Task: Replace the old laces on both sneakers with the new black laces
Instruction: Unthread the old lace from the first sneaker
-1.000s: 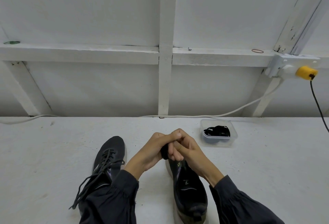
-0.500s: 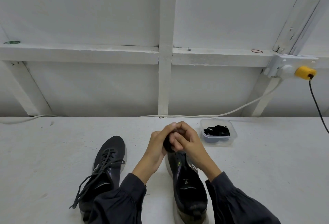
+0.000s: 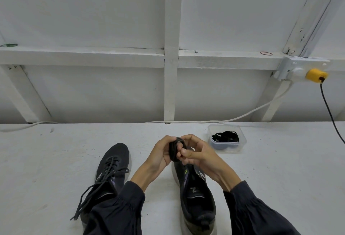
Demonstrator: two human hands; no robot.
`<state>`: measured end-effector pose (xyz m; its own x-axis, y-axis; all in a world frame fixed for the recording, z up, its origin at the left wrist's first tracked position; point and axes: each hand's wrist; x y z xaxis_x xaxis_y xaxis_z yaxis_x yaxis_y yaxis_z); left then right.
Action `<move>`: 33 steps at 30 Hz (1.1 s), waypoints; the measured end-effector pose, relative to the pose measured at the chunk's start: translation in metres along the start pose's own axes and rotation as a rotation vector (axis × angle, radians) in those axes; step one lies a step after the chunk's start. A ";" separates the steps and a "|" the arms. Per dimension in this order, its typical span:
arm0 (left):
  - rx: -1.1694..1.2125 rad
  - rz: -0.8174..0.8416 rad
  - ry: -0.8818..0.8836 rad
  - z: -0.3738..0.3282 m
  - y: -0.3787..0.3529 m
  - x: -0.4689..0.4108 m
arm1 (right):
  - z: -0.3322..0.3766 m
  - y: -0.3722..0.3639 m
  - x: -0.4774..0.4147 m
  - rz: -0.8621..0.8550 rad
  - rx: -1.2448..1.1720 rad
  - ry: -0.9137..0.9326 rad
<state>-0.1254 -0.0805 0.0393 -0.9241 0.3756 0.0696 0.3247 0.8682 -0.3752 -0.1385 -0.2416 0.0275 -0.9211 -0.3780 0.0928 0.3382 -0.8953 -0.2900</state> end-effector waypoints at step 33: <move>-0.270 0.035 -0.059 0.034 -0.040 -0.049 | 0.016 0.065 0.027 -0.444 0.102 0.016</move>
<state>-0.0996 -0.1442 0.0197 -0.9190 0.3943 0.0039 0.3912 0.9130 -0.1159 -0.1381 -0.3140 0.0259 -0.9837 0.0508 0.1724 -0.0738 -0.9888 -0.1297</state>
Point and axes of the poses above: each hand's wrist, its own x-axis away from the middle knuckle, its own y-axis out of the back of the hand, z = x × y, and after that the axes turned 4 degrees about -y, right-handed
